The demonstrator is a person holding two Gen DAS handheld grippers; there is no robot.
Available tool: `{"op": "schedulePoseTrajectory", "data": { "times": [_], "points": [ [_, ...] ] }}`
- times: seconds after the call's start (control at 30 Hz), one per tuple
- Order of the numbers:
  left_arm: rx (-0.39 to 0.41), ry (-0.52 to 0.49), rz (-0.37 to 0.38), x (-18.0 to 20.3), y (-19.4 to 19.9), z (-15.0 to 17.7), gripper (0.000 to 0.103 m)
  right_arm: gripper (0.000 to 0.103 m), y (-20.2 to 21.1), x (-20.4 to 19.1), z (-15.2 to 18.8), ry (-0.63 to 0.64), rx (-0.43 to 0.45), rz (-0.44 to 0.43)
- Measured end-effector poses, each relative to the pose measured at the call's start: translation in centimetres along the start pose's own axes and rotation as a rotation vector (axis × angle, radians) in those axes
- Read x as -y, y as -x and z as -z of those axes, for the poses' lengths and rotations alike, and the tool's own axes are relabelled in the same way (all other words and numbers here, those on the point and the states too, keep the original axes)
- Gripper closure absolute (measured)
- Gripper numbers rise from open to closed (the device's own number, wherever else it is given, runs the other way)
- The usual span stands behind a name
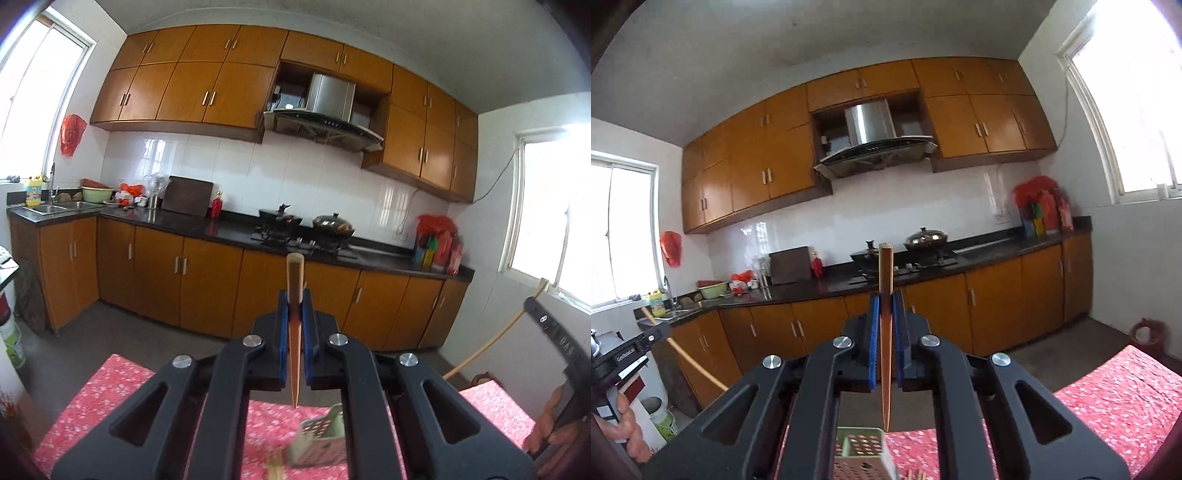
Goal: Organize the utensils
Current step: 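Lift the chopstick with the right tool and carry it over the grey holder, then open the right tool to drop the chopstick into the holder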
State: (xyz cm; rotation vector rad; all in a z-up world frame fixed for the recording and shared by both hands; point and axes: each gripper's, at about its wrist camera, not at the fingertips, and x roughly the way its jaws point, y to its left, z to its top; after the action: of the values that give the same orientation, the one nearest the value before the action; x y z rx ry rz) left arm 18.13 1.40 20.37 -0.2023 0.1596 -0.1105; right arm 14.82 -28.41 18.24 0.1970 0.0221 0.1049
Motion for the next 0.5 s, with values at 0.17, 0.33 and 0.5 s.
{"op": "schedulePoseTrajectory", "data": {
  "times": [0.17,0.33,0.5],
  "points": [
    [-0.043,0.003,0.052,2.0,-2.4,2.4,0.095,0.095,-2.3,-1.6,2.8,0.021,-0.066,-0.029],
    [-0.128,-0.02,0.053,3.0,-5.3,5.5,0.095,0.095,-4.1,-1.9,5.1,0.032,-0.147,-0.021],
    [-0.172,-0.03,0.04,2.9,-6.6,6.6,0.093,0.089,-4.3,-2.0,5.7,0.027,-0.19,-0.021]
  ]
}}
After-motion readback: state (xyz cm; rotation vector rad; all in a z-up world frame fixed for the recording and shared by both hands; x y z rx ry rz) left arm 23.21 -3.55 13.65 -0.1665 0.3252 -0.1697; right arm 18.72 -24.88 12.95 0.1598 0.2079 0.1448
